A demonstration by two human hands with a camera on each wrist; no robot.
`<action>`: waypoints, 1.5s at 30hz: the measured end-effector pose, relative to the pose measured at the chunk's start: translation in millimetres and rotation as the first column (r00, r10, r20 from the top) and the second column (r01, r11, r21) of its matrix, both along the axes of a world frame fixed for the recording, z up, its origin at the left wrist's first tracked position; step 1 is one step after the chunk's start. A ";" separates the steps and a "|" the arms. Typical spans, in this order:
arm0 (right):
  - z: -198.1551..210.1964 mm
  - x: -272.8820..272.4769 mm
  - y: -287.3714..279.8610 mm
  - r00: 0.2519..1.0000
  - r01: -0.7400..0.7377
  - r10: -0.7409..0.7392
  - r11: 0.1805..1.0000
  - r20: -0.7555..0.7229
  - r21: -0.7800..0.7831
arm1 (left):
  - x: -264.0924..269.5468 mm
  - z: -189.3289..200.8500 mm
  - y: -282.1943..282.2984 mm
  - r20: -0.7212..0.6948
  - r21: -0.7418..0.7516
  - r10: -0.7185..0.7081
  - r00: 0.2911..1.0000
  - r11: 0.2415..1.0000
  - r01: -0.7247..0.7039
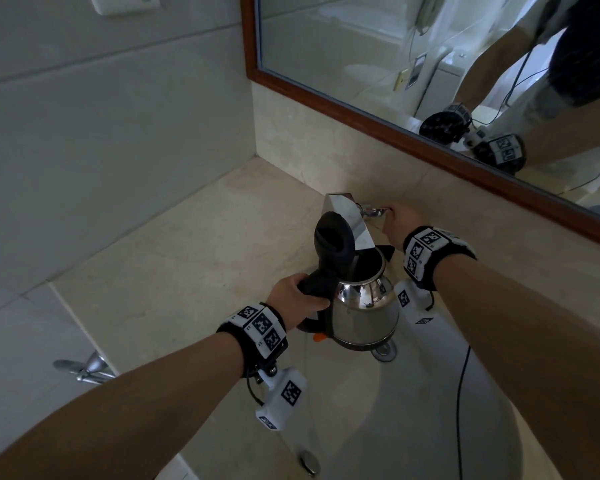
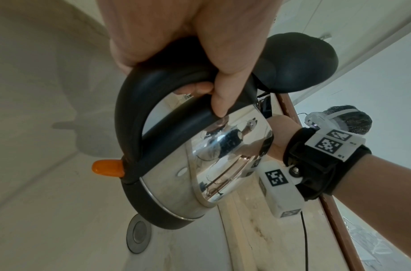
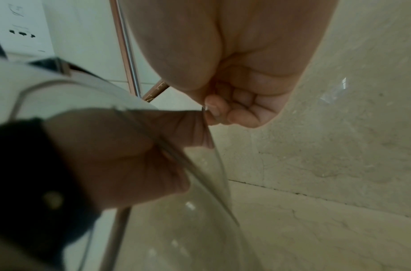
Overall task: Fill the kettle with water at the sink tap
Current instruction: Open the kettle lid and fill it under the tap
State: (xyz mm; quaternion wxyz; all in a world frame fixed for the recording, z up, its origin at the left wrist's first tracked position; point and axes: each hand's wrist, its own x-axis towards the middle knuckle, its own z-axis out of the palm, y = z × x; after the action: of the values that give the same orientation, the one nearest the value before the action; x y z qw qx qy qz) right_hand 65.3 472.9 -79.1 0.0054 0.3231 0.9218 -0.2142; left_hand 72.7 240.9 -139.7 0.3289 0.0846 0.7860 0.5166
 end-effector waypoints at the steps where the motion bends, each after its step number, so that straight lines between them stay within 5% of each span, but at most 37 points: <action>1: 0.2 0.0 0.0 1.000 -0.003 0.003 1.000 0.006 0.002 | 0.2 0.3 0.0 0.002 -0.002 -0.004 1.000 1.000 0.004; 45: -2.5 -0.4 0.8 1.000 0.002 -0.003 1.000 -0.023 -0.027 | 2.1 3.3 -2.0 0.028 0.021 -0.009 1.000 1.000 0.008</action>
State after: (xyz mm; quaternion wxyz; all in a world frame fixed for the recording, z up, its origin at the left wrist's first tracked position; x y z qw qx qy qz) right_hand 64.9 473.7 -81.6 -0.0013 0.3216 0.9184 -0.2303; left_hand 74.8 238.9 -136.4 0.3411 0.0843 0.7756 0.5244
